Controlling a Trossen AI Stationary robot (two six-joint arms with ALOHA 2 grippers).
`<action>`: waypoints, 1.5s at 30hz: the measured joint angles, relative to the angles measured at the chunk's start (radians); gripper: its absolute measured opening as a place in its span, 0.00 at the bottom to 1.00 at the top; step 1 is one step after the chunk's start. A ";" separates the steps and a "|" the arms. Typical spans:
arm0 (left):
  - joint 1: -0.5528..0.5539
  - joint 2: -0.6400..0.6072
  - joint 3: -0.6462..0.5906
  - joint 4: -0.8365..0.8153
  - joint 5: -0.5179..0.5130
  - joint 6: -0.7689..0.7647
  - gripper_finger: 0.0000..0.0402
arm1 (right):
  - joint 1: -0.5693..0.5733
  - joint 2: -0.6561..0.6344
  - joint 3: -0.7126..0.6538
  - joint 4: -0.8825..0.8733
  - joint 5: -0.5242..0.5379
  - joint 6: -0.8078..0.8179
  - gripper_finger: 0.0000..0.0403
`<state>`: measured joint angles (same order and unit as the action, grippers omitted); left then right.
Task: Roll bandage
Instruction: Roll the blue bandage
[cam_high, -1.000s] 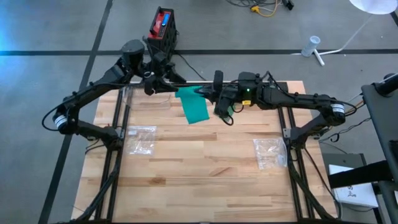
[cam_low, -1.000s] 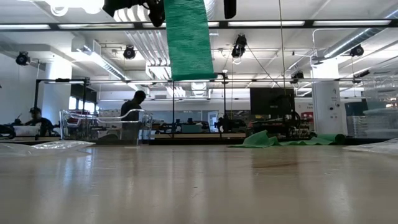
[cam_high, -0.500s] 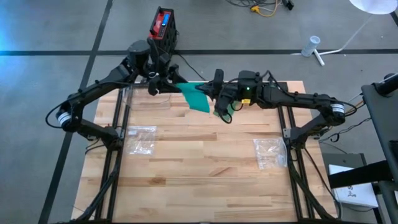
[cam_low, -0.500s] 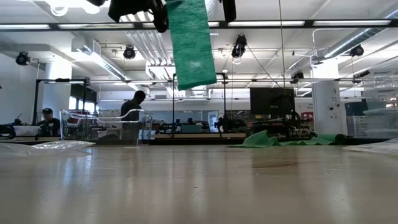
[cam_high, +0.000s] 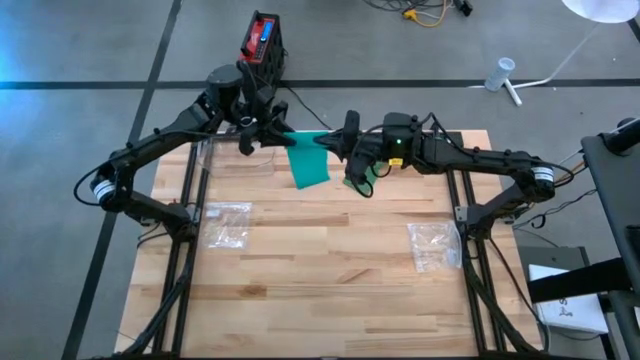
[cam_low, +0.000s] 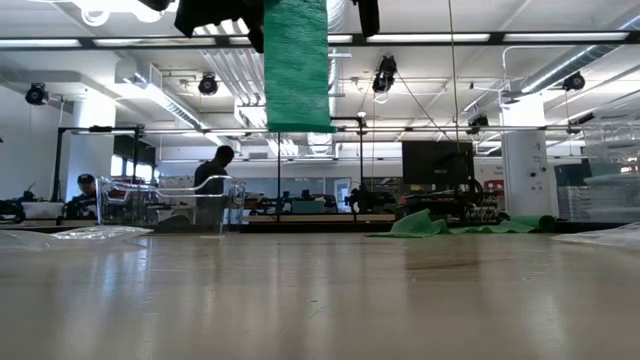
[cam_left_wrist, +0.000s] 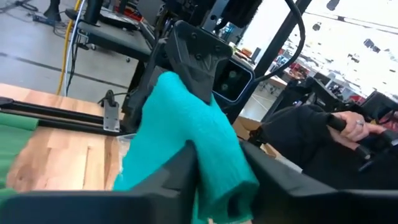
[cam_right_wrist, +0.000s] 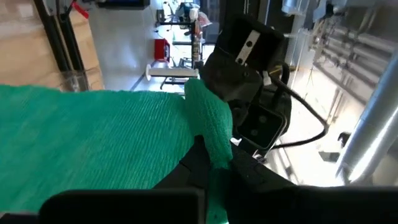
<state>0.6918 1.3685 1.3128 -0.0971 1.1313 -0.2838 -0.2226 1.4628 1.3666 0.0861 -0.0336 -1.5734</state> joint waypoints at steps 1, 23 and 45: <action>0.000 0.000 0.000 -0.001 0.000 0.011 0.16 | 0.000 0.000 0.000 0.001 0.001 0.028 0.07; -0.017 -0.099 0.000 -0.179 -0.408 0.688 0.04 | -0.077 0.065 0.097 -0.008 -0.096 1.066 0.68; -0.030 -0.117 0.000 -0.274 -0.422 0.852 0.03 | -0.134 0.095 0.178 -0.195 -0.100 0.971 0.24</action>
<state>0.6617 1.2518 1.3125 -0.3708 0.7094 0.5680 -0.3561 1.5581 1.5444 -0.1091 -0.1332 -0.6025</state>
